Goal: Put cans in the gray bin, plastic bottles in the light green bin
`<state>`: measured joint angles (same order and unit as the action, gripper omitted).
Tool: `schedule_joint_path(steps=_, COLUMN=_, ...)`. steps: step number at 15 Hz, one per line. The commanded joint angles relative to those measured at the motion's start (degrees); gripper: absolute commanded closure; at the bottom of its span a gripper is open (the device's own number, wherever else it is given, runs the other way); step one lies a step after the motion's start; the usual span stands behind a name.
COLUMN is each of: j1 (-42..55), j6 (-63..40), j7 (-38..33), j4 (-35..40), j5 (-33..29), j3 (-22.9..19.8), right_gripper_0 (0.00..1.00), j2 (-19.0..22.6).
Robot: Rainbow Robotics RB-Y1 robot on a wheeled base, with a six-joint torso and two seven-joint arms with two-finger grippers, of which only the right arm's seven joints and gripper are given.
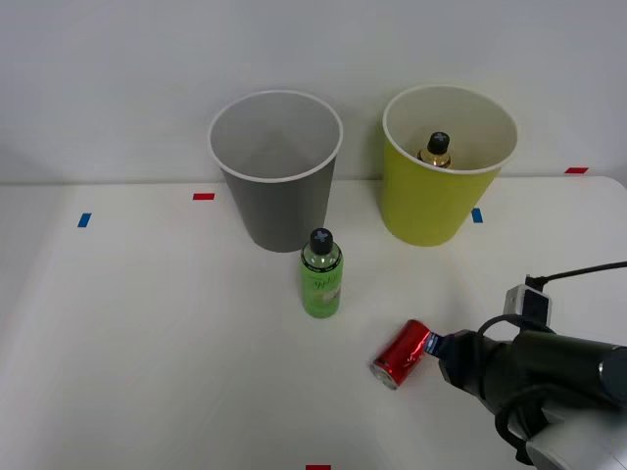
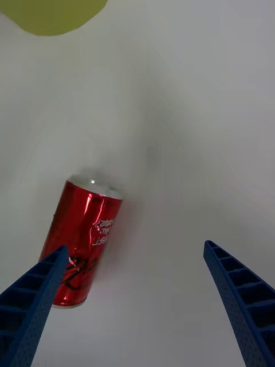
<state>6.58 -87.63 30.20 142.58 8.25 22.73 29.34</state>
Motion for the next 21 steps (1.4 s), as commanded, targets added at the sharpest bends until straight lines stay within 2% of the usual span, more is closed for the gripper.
schedule_joint_path(steps=1, j1=-5.18, j6=0.0, j7=-4.1, j4=-6.35, j5=3.09, j3=1.09, right_gripper_0=0.19, j2=-0.51)
schedule_joint_path(steps=4, j1=-8.17, j6=-0.09, j7=-17.1, j4=-7.58, j5=7.39, j3=1.09, right_gripper_0=0.19, j2=-1.04)
schedule_joint_path(steps=6, j1=-9.31, j6=-0.09, j7=-21.59, j4=-7.58, j5=8.54, j3=1.09, right_gripper_0=0.19, j2=-1.3)
schedule_joint_path(steps=9, j1=-10.54, j6=-0.09, j7=-21.94, j4=-8.37, j5=8.54, j3=1.26, right_gripper_0=0.19, j2=-1.83)
schedule_joint_path(steps=12, j1=-13.35, j6=-0.09, j7=-21.85, j4=-13.47, j5=6.69, j3=3.37, right_gripper_0=0.19, j2=-2.18)
schedule_joint_path(steps=15, j1=-15.37, j6=-7.82, j7=-21.67, j4=-13.82, j5=5.55, j3=3.64, right_gripper_0=0.19, j2=-2.45)
schedule_joint_path(steps=21, j1=-18.1, j6=-8.61, j7=-22.11, j4=-17.51, j5=6.87, j3=4.6, right_gripper_0=0.19, j2=-3.77)
